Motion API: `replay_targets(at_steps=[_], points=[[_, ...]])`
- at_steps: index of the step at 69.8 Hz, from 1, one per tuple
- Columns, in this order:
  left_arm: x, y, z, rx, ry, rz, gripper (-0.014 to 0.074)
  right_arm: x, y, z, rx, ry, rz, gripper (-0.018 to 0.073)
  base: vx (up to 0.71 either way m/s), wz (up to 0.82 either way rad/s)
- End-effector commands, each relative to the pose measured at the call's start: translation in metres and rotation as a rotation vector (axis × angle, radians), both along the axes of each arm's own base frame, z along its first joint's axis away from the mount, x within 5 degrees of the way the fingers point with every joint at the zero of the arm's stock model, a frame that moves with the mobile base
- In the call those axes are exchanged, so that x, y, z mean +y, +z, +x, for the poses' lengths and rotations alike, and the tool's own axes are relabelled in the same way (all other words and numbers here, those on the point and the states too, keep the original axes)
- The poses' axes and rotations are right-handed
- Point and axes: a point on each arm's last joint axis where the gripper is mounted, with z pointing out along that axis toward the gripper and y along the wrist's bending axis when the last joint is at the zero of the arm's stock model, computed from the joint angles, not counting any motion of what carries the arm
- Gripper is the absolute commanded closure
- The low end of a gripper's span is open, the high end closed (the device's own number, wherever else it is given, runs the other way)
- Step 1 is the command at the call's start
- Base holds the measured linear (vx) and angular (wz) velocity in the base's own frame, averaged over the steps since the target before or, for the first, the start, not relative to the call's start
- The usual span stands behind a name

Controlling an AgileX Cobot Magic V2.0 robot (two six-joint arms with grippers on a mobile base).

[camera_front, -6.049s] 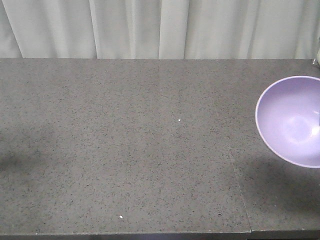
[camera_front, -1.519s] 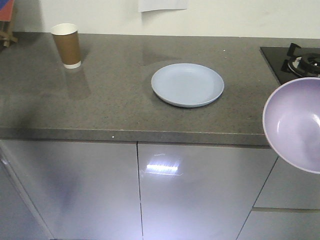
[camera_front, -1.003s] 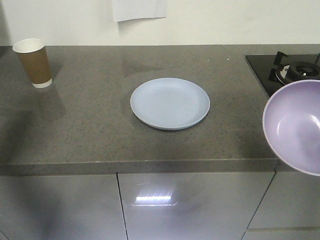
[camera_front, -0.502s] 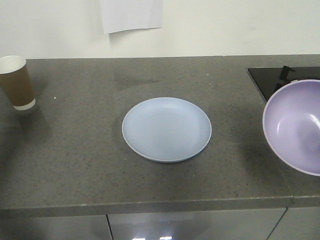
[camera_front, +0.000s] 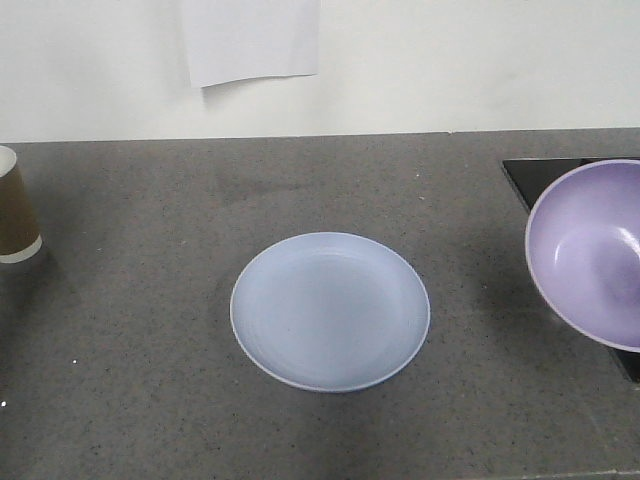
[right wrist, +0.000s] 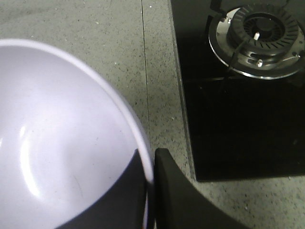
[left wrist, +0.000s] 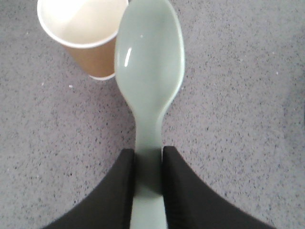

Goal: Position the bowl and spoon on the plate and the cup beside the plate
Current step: 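Drive the base to the counter with the pale blue plate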

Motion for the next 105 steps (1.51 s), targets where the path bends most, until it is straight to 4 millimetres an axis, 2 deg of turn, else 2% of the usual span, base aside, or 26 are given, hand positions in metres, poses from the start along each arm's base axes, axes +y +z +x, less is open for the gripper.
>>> replay_targets(at_steps=[1, 105], points=[[-0.0024, 0.0178, -0.0049, -0.096, 0.007, -0.003, 0.0603, -0.0006, 0.0139, 0.0008, -0.097, 0.001, -0.006, 0.0565, 0.14, 0.00], [-0.0024, 0.0178, -0.0049, -0.096, 0.007, -0.003, 0.0603, -0.0006, 0.0139, 0.0008, -0.097, 0.001, -0.006, 0.0565, 0.04, 0.02]])
